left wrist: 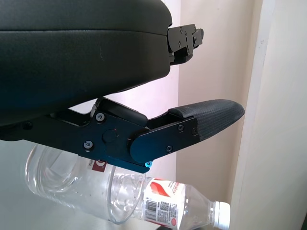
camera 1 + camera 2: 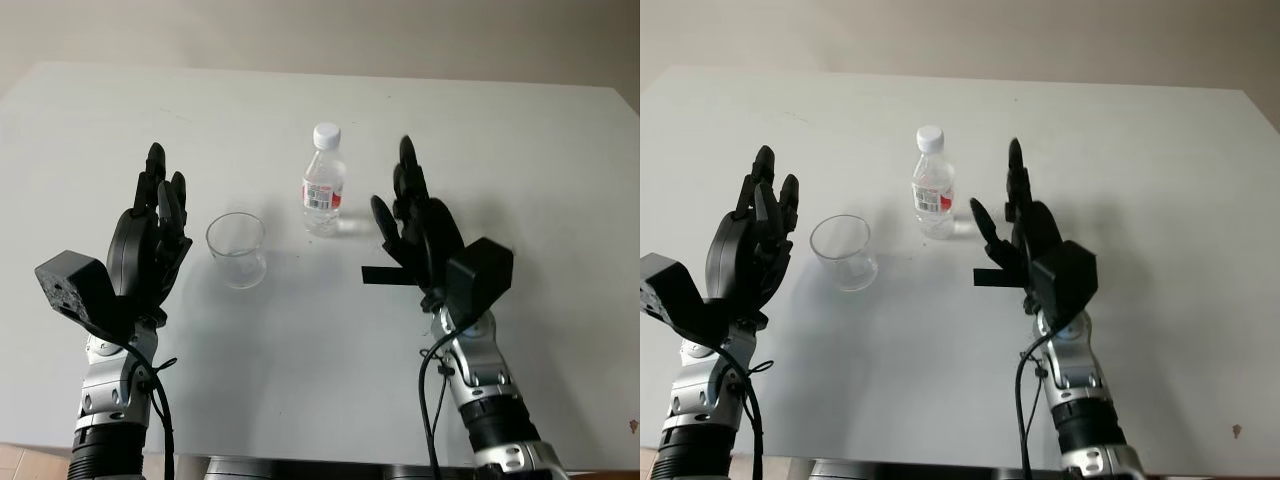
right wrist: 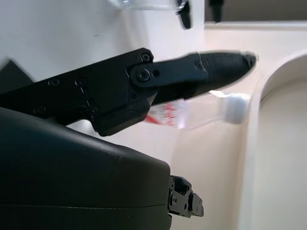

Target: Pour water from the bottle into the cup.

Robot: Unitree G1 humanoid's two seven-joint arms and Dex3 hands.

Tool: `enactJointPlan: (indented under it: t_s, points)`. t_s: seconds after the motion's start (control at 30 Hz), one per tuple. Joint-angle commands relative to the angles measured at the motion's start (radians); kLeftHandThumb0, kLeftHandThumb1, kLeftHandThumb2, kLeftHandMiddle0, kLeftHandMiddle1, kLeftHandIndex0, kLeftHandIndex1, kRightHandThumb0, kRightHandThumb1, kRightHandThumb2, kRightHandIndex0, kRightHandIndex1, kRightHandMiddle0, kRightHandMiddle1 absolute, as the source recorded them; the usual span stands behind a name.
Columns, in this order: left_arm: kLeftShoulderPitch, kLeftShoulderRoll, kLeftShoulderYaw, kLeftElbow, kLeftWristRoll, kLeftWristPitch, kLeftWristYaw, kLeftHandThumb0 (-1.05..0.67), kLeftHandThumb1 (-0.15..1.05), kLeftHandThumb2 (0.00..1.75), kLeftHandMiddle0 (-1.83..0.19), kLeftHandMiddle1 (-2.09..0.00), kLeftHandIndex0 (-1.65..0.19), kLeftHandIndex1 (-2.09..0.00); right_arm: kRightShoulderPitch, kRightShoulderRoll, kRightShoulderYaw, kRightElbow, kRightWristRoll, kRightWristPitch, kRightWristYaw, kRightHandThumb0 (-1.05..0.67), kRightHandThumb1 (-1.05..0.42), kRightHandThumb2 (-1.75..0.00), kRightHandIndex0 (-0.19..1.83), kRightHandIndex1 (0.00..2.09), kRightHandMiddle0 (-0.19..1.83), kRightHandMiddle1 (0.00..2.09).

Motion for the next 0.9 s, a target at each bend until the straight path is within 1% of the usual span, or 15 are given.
enactJointPlan:
  t_s: [0.0,0.17,0.47,0.57,0.7,0.87]
  points:
    - [0.012,-0.004,0.002,-0.016,-0.005,-0.008,-0.003,-0.79,1.05,0.75,0.11,-0.05,0.15,-0.05,-0.069,-0.019,-0.001,0.050,-0.012,-0.012,0.005,-0.97,-0.98,-0.06,-0.19,0.00,-0.19,0.00]
    - [0.023,-0.007,0.003,-0.031,-0.007,0.001,-0.001,-0.78,1.05,0.74,0.11,-0.05,0.15,-0.05,-0.189,-0.040,0.024,0.190,-0.089,-0.031,-0.029,-1.04,-0.95,-0.05,-0.19,0.00,-0.19,0.00]
    - [0.025,-0.002,0.003,-0.032,-0.005,0.014,-0.002,-0.78,1.05,0.73,0.10,-0.05,0.15,-0.05,-0.385,-0.053,0.064,0.520,-0.199,-0.064,-0.126,-1.05,-0.99,-0.06,-0.19,0.00,-0.19,0.00]
    - [0.024,-0.003,0.003,-0.029,-0.003,0.014,0.000,-0.78,1.05,0.72,0.10,-0.06,0.15,-0.05,-0.436,-0.047,0.054,0.617,-0.191,-0.055,-0.128,-1.05,-0.98,-0.06,-0.19,0.00,-0.19,0.00]
    - [0.025,-0.003,0.003,-0.031,-0.003,0.019,0.001,-0.78,1.05,0.72,0.10,-0.06,0.15,-0.05,-0.471,-0.037,0.033,0.697,-0.162,-0.050,-0.115,-1.05,-0.98,-0.06,-0.19,0.00,-0.19,0.00]
    - [0.023,-0.002,0.005,-0.027,-0.003,0.019,0.003,-0.78,1.05,0.71,0.09,-0.06,0.15,-0.05,-0.492,-0.029,0.033,0.748,-0.164,-0.050,-0.131,-1.05,-0.99,-0.06,-0.19,0.00,-0.19,0.00]
